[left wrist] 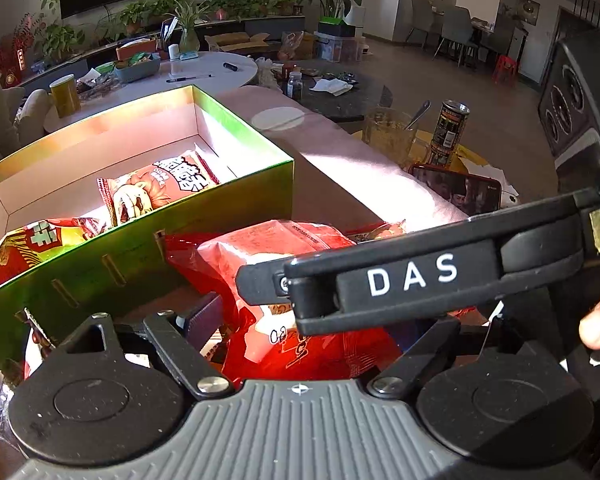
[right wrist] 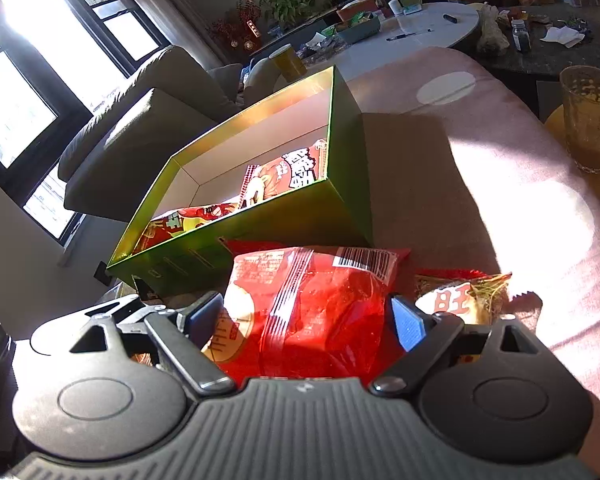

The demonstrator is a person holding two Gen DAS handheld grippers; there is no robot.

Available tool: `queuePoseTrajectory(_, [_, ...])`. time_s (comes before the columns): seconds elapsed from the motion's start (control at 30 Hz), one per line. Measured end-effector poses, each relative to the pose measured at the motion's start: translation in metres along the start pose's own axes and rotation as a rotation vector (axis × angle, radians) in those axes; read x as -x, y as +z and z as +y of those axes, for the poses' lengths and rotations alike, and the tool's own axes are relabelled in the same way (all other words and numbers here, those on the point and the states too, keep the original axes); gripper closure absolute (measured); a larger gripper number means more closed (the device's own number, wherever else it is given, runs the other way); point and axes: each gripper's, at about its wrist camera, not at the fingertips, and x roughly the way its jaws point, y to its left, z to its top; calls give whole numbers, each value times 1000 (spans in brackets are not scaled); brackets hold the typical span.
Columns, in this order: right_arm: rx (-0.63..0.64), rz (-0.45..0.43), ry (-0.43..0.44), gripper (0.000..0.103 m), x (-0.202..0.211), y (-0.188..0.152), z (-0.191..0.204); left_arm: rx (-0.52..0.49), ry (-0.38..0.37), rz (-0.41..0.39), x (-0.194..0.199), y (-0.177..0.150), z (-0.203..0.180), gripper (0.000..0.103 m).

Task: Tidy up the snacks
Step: 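Grasp the large red snack bag beside the box with the right gripper, then carry the large red bag into the green box and open the right gripper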

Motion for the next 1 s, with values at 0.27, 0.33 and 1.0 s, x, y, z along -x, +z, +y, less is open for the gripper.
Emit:
queuePoseTrajectory(0.27, [41, -18, 21, 28, 2, -1, 1, 31, -40, -16, -3, 0, 1, 22])
queuePoseTrajectory(0.33, [58, -28, 15, 32, 5, -2, 5, 23, -38, -30, 2, 0, 0, 26])
queuePoseTrajectory(1.0, [172, -166, 129, 43, 34, 30, 64, -34, 85, -283, 84, 21, 9, 32])
